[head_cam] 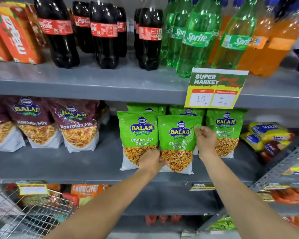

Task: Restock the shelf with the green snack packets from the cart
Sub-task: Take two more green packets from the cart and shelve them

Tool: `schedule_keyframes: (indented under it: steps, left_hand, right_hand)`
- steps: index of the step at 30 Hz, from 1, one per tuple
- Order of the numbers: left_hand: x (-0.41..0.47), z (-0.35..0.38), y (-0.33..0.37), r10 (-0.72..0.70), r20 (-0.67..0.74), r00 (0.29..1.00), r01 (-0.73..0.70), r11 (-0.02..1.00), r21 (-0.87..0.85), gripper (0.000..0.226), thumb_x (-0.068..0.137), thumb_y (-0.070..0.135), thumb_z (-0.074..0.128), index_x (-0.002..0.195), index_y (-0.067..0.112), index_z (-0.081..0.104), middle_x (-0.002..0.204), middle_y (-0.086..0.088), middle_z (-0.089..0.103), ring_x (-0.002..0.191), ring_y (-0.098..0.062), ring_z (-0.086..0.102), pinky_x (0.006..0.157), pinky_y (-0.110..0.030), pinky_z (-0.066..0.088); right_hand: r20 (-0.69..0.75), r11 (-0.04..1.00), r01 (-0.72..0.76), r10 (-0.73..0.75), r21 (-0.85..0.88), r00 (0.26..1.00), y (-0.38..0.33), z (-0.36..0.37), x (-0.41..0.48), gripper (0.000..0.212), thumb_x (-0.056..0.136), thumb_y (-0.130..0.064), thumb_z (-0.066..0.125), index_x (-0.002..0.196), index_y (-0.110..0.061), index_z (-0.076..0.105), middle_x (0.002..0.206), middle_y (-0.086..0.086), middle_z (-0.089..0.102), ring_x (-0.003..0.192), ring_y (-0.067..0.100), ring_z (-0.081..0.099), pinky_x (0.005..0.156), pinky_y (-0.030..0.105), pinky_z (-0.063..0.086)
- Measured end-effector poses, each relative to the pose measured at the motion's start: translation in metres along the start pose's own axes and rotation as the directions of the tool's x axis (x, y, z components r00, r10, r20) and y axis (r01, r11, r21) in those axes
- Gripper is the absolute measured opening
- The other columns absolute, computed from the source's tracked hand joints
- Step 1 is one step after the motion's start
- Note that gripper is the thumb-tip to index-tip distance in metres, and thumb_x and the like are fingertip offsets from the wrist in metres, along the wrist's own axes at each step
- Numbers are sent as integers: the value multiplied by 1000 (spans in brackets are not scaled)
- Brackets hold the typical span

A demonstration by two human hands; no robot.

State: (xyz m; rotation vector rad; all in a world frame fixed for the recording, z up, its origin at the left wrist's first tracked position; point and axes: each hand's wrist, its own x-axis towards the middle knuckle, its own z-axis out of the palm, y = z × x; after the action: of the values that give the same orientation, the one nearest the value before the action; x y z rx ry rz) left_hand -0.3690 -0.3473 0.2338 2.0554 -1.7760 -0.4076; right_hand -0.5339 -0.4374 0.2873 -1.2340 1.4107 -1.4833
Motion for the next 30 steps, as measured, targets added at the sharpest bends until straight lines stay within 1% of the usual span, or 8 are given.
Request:
schedule_keyframes:
  steps: [4, 7, 10, 13, 18, 23, 27, 30]
  left_hand:
    - [3, -4, -2, -48, 54, 997, 48, 999, -3, 47, 76, 57, 66, 54, 21, 44, 54, 8, 47, 58, -16, 56, 48, -24, 39]
    - [0, -7, -4, -34, 78, 996, 30, 998, 47, 48, 78, 58, 63, 56, 20, 43, 54, 5, 45, 63, -21, 60, 51, -27, 41]
    - [-6, -12, -10, -25, 17, 1000, 24, 997, 71, 48, 77, 60, 62, 62, 15, 50, 70, -6, 62, 76, -27, 62, 58, -30, 41]
    - [-30, -25, -26, -2, -68, 998, 13, 988, 153, 46, 78, 62, 55, 74, 17, 63, 83, -3, 69, 82, -26, 64, 60, -28, 39]
    - [-96, -62, -115, -135, -310, 941, 212, 950, 228, 43, 82, 62, 48, 80, 22, 63, 81, -1, 72, 83, -26, 67, 61, -29, 43]
    - [-146, -87, -159, -175, -367, 914, 282, 923, 261, 40, 80, 56, 52, 102, 24, 61, 99, -2, 67, 96, -27, 62, 73, -36, 49]
    - [-245, -117, -243, -376, -520, 767, 547, 807, 224, 61, 75, 50, 62, 131, 27, 49, 125, -7, 57, 115, -32, 51, 91, -43, 45]
    - [-327, -125, -301, -577, -517, 633, 739, 649, 181, 67, 79, 54, 57, 139, 29, 39, 138, -9, 47, 127, -33, 42, 100, -46, 36]
  right_hand:
    - [61, 994, 25, -18, -108, 998, 4, 4, 6, 14, 86, -24, 65, 89, -11, 60, 84, 16, 63, 78, 21, 55, 77, 39, 48]
    - [56, 975, 60, -50, -212, 997, 6, 8, 4, 47, 86, -30, 64, 121, -1, 50, 118, 16, 60, 103, 29, 58, 88, 36, 46]
    - [21, 882, 260, -274, -392, 962, 1, 17, -10, 68, 84, -34, 63, 134, 2, 34, 136, 22, 42, 125, 36, 44, 104, 45, 39]
    - [122, 698, 480, -498, -531, 859, -7, 41, -38, 67, 85, -36, 59, 135, 0, 35, 142, 24, 37, 132, 38, 35, 109, 49, 31]
    - [538, 594, 758, -559, -270, 630, -20, 136, -128, 57, 86, -31, 61, 132, -2, 43, 142, 25, 38, 134, 39, 34, 113, 54, 25]
    - [649, 592, 793, -547, -148, 529, -11, 179, -164, 46, 86, -29, 60, 124, -4, 52, 141, 22, 42, 132, 38, 38, 110, 52, 32]
    - [815, 654, 752, -480, 86, 324, -8, 248, -274, 34, 84, -26, 61, 113, -7, 59, 132, 22, 51, 121, 40, 48, 100, 46, 41]
    - [876, 642, 733, -462, 225, 136, 3, 283, -372, 34, 82, -21, 63, 112, -5, 63, 127, 22, 56, 116, 38, 54, 97, 45, 45]
